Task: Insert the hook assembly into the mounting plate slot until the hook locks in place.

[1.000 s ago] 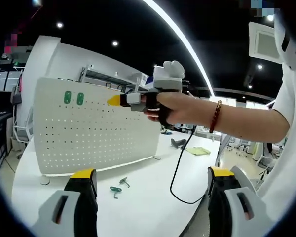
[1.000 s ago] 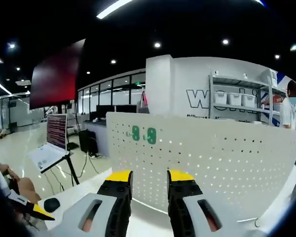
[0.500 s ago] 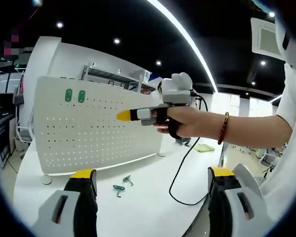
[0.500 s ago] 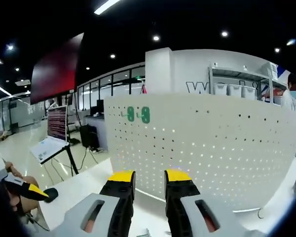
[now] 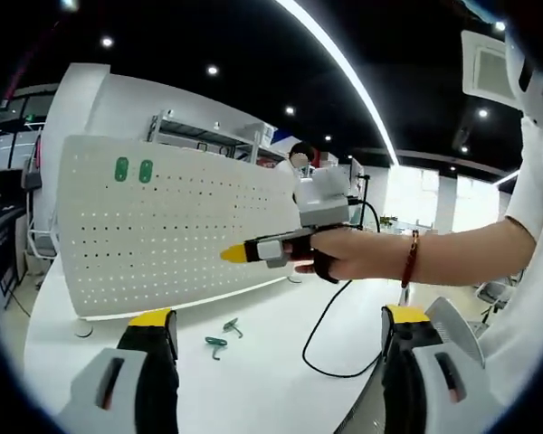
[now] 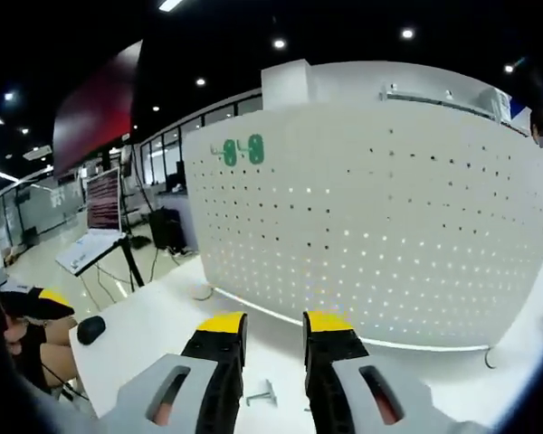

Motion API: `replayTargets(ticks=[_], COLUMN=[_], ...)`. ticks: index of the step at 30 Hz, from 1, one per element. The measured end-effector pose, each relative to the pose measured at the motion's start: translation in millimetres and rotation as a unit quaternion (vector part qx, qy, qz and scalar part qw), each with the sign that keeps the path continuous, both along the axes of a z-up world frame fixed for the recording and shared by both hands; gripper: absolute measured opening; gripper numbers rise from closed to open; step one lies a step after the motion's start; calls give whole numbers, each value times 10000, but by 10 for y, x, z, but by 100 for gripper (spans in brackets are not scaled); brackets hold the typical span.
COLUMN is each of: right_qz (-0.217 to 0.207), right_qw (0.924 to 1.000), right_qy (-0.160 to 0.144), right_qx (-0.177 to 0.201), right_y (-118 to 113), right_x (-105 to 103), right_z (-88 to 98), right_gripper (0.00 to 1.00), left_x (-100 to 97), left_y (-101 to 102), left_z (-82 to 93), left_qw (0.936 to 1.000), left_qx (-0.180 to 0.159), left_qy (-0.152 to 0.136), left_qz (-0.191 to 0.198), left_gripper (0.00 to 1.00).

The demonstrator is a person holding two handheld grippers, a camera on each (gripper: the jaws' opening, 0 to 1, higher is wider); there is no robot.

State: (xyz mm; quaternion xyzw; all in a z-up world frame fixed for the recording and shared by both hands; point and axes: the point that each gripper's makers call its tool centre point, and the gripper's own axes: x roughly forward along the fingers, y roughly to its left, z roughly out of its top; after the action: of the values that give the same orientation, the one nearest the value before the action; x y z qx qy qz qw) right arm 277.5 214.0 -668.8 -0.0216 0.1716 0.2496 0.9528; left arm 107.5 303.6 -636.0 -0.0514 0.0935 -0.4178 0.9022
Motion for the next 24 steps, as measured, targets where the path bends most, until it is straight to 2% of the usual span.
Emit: replayTargets(ticks=[14, 24], right_qz=[133, 313], right_qw=[9986, 9936], right_qy=[477, 1025], right_qx=[-160, -352], right_y=[-27, 15], right_x=[-108, -194], right_z=[-510, -954], right_gripper=[22, 21], left_x=[57, 110], left_y=[2, 33], left_z=[-61, -137], left_qw=[9999, 9998], left_qx=[74, 116], left_qy=[65, 176], left_qz=[-37, -9], left_gripper=[95, 95])
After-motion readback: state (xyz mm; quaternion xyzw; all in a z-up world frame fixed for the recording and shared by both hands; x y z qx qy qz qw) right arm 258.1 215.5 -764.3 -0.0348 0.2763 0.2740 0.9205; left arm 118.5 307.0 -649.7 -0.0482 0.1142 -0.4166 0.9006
